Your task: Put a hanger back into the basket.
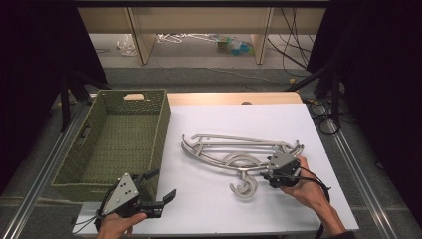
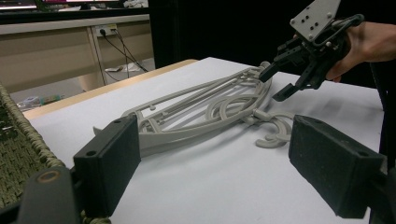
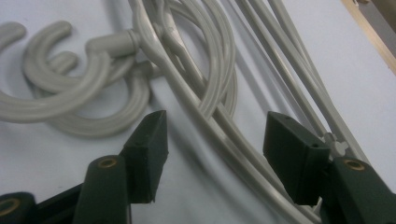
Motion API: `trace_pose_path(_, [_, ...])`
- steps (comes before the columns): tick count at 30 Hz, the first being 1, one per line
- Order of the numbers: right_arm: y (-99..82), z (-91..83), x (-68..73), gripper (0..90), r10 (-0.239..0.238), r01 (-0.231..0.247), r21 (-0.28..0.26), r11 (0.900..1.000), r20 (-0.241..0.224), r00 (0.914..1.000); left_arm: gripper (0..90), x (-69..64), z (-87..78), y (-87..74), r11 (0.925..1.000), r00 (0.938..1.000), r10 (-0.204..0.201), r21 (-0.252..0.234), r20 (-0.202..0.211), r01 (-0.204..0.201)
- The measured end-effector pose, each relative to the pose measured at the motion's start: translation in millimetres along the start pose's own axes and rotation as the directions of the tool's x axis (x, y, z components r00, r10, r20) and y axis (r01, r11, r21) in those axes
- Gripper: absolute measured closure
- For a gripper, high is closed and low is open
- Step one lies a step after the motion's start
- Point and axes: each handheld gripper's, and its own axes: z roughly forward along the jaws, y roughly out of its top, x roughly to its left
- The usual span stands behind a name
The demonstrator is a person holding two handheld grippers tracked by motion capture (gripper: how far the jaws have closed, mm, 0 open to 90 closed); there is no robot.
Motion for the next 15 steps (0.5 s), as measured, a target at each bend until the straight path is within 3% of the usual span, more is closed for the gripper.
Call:
trace_pose_path(2, [0.2, 4.0, -2.3, 48.2, -0.024, 0.024, 0.015, 0.9996, -0.02, 0.9995, 16.7, 0.3, -0.8, 0.2, 0.9999, 1.0, 0.009, 0.014, -0.004, -0.009])
trace_pose_path(4, [1.5, 7.4, -3.6, 50.7, -0.069, 0.069, 0.049, 0.9964, 0.002, 0.9976, 16.8, 0.6, -0.5, 0.2, 0.9998, 0.9999, 0.012, 0.014, -0.004, -0.012])
trace_pose_path(8, [4.0, 12.5, -4.3, 57.2, -0.112, 0.113, 0.06, 0.9918, -0.012, 0.9936, 17.0, -0.4, -0.4, 0.0, 0.9998, 0.9999, 0.012, 0.017, -0.006, -0.012])
trace_pose_path(9, [5.9, 14.8, -3.2, 60.0, -0.172, 0.173, 0.072, 0.9823, -0.012, 0.985, 17.1, -1.6, 0.0, -0.4, 0.9998, 1.0, 0.007, 0.018, -0.006, -0.007])
trace_pose_path(10, [5.9, 14.8, -3.2, 60.0, -0.172, 0.173, 0.072, 0.9823, -0.012, 0.985, 17.0, -1.6, 0.0, -0.4, 0.9998, 1.0, 0.007, 0.018, -0.006, -0.007])
trace_pose_path(11, [6.9, 14.8, -4.3, 61.9, -0.21, 0.21, 0.082, 0.9742, -0.011, 0.9777, 17.0, -0.9, 0.4, -0.4, 0.9994, 0.9996, 0.028, 0.022, -0.001, -0.028])
trace_pose_path(13, [8.1, 16.4, -1.8, 65.4, -0.258, 0.26, 0.092, 0.9611, -0.033, 0.9655, 17.0, -1.3, 1.0, -0.6, 0.9993, 0.9996, 0.028, 0.025, 0.0, -0.028])
trace_pose_path(15, [8.2, 17.7, -0.5, 65.7, -0.274, 0.277, 0.1, 0.9557, -0.037, 0.9609, 17.1, -1.1, 1.2, -0.6, 0.9991, 0.9994, 0.034, 0.026, 0.004, -0.034])
